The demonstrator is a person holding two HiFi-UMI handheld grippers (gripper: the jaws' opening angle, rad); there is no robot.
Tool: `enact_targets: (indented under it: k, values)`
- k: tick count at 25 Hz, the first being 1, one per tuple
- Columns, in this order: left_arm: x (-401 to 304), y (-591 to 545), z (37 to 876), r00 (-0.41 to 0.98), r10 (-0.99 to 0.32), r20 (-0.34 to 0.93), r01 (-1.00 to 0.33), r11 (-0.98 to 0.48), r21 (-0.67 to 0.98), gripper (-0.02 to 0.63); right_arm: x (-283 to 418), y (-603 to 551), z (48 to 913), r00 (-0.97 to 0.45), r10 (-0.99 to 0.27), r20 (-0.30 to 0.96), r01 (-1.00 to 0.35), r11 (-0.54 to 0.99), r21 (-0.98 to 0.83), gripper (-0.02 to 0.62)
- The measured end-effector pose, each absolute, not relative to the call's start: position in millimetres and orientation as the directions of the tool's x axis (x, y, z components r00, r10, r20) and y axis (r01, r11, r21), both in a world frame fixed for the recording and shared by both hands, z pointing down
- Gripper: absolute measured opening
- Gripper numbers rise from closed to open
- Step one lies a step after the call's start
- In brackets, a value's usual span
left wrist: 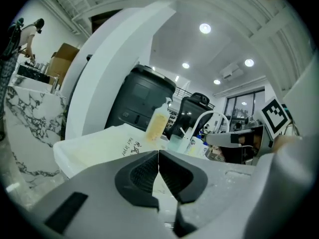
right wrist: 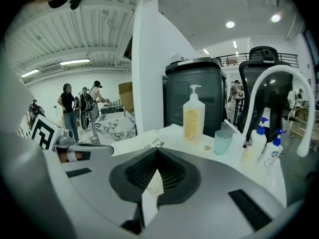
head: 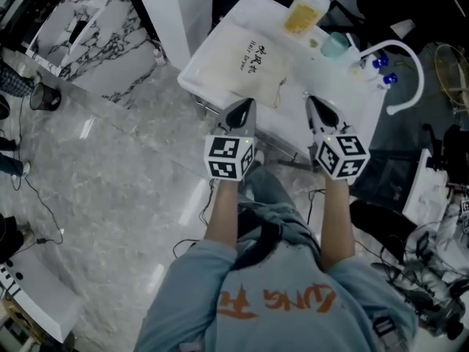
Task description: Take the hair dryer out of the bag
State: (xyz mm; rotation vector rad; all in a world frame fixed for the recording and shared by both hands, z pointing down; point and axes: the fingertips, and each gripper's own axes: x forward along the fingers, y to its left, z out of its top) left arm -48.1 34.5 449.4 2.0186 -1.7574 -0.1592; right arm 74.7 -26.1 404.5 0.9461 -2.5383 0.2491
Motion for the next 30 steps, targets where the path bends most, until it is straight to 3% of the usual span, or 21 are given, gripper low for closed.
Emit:
enact_targets:
  k: [8, 13, 21, 30]
  values:
    - [-0.5, -5.9, 472.6, 0.251, -0.905, 0.344, -0.947, -0.155, 0.282, 0.003, 147.5, -53.4, 423.2, -0.578, -0.661, 0.479, -0.769, 0.637, -0.049, 0.000]
    - [4.1, -30.8, 485.8, 0.232, -0.868, 0.439, -0.969, -0.165, 0.187, 0.011, 138.7, -69.2, 427.4, -0.600, -0.646, 0.472, -0.755, 0.652, -0.067, 0.000]
    - [18.6, -56.7, 514.7, 0.227, -0.807, 0.546, -0.972, -0.222, 0.076, 0.114, 114.5, -79.2, 452.8, -0.635, -0.597, 0.490, -0.731, 0.670, -0.129, 0.000]
    - [21.5, -87.7, 537.4, 0.190, -0.768, 0.611, -0.964, -0.262, -0.031, 0.135, 131.4, -92.6, 480.0, -0.611, -0.587, 0.531, -0.753, 0.638, -0.162, 0.000]
